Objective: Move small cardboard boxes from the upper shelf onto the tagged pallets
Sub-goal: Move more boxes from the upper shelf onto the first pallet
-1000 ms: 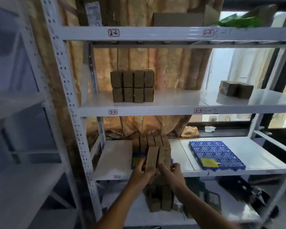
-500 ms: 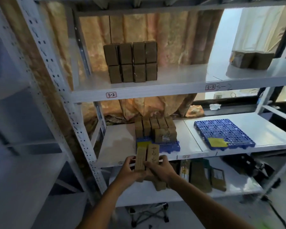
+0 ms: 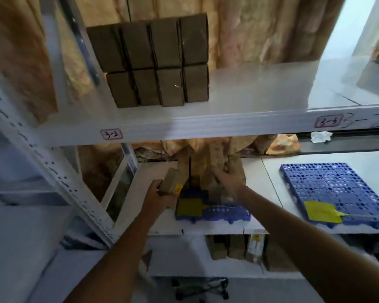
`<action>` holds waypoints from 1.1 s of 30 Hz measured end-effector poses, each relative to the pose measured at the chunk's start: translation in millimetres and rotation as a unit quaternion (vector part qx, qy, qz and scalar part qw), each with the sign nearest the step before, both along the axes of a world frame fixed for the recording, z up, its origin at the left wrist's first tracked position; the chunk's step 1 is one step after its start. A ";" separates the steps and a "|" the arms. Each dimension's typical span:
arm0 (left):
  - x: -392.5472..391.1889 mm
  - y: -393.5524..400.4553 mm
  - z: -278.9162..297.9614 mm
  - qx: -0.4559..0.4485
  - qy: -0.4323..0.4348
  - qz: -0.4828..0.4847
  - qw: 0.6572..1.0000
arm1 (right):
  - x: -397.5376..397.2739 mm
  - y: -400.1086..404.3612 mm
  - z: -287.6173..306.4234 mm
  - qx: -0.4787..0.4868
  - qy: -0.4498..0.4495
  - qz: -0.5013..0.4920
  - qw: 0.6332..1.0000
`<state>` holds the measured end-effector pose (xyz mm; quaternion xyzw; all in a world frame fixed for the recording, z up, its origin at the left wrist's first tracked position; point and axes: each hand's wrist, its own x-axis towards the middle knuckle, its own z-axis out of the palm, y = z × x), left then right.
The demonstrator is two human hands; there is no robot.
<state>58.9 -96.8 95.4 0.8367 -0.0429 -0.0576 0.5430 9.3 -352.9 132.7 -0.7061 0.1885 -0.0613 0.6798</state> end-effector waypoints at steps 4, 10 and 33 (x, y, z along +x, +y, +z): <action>36.1 -2.5 -10.9 0.149 -0.040 -0.036 0.987 | 30.6 -44.2 5.8 -0.001 -0.038 -0.040 0.998; 65.3 -26.6 -17.4 0.188 -0.074 -0.112 0.973 | 58.0 -80.6 -2.6 -0.002 -0.048 -0.048 0.998; 71.0 -47.4 -47.6 0.175 -0.119 -0.099 0.972 | 80.8 -68.5 -17.7 0.008 -0.018 -0.016 1.000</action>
